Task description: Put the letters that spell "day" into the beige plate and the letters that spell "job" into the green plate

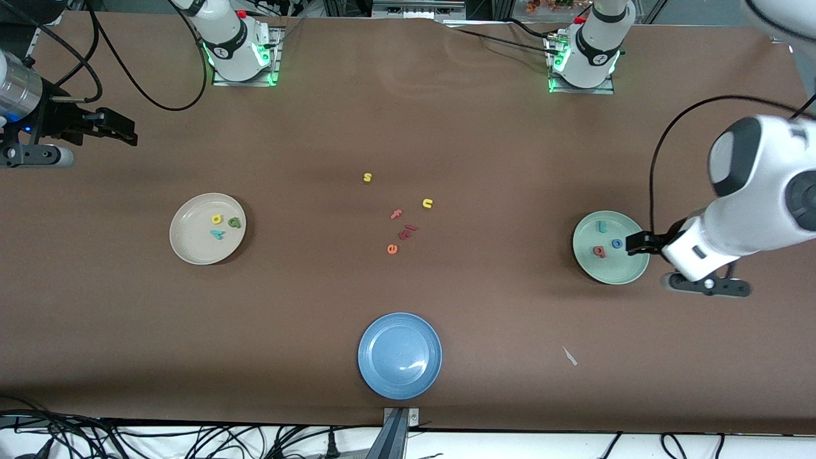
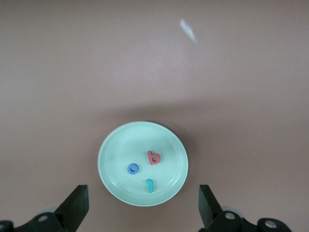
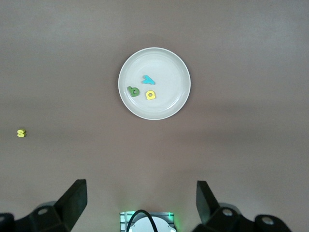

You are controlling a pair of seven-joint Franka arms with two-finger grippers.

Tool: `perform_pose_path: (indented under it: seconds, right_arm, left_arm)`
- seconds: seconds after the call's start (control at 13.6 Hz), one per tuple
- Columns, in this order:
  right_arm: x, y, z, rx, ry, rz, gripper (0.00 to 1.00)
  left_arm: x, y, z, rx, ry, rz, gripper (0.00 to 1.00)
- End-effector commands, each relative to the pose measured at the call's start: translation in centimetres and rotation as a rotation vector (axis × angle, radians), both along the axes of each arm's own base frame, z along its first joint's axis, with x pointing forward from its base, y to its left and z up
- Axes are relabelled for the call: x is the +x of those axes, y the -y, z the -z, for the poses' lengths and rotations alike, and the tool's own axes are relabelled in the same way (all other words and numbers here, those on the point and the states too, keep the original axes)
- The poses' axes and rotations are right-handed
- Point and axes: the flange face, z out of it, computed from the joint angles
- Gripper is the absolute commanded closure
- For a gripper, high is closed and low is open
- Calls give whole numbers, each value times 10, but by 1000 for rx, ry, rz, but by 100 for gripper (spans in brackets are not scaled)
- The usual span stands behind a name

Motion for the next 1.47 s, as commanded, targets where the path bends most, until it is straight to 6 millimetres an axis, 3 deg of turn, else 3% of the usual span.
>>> perform_pose_path:
  seconds: [0.0,0.29,0.44,0.59,1.4]
  right_arm:
    - [2,0,-7,18,-1,-4,0]
    - [2,0,-7,18,-1,-4,0]
    - [2,0,-7,18,-1,-2,0]
    - [2,0,-7,18,-1,-2,0]
    - [2,0,-7,17,-1,-1,0]
  left_arm:
    - [-10,3,-46,5,54,23,0]
    - [-27,1,-102,14,137,70,0]
    - [-33,-8,-118,-18,159,55,0]
    - [-35,-22,-121,-57,161,49,0]
    - [-36,-22,-124,-54,166,56,0]
